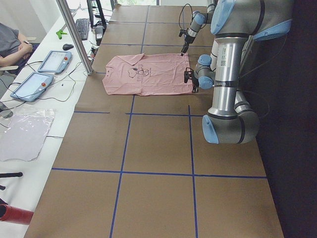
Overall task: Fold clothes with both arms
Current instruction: 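Grasp both hem corners nearest the robot with the left and right grippers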
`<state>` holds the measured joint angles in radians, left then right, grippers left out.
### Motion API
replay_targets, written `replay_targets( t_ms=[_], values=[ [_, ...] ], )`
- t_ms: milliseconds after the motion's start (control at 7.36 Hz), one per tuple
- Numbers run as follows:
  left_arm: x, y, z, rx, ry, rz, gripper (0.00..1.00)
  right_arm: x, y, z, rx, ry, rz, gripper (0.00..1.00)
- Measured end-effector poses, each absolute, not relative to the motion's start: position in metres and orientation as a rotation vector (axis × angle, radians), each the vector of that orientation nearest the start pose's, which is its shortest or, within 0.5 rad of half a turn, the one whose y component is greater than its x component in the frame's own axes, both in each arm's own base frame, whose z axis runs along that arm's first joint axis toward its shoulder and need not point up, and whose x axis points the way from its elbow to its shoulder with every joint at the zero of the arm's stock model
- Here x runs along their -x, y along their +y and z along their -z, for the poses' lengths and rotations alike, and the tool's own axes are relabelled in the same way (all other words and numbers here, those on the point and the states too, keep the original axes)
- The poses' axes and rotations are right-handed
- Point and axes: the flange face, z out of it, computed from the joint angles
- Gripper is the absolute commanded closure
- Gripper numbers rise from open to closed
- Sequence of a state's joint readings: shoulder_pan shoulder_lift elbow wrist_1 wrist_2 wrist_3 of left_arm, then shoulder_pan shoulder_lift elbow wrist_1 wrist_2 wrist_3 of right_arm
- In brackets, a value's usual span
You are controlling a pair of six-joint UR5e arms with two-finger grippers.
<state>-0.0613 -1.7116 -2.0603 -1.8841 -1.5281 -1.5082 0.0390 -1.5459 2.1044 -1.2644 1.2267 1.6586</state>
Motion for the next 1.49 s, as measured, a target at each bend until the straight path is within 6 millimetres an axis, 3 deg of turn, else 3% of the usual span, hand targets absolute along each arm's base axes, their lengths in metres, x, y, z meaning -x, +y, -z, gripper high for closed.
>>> replay_targets(
  t_ms=[272,543,815,1358,1494],
  values=[
    [-0.508,-0.168,-0.327,-0.096,0.944,0.019,1.0,0.466,-0.186,-0.379,-0.304,-0.826,-0.26,0.29],
    [-0.509,-0.168,-0.327,-0.096,0.946,0.018,1.0,0.461,-0.185,-0.39,-0.308,-0.801,-0.255,0.36],
    [-0.509,-0.168,-0.326,-0.096,0.947,0.017,1.0,0.461,-0.182,-0.393,-0.307,-0.796,-0.254,0.41],
    [-0.51,-0.168,-0.326,-0.094,0.948,0.016,1.0,0.465,-0.169,-0.394,-0.295,-0.799,-0.241,0.41],
    [-0.51,-0.168,-0.326,-0.094,0.948,0.016,1.0,0.467,-0.165,-0.394,-0.293,-0.802,-0.24,0.47]
  ],
)
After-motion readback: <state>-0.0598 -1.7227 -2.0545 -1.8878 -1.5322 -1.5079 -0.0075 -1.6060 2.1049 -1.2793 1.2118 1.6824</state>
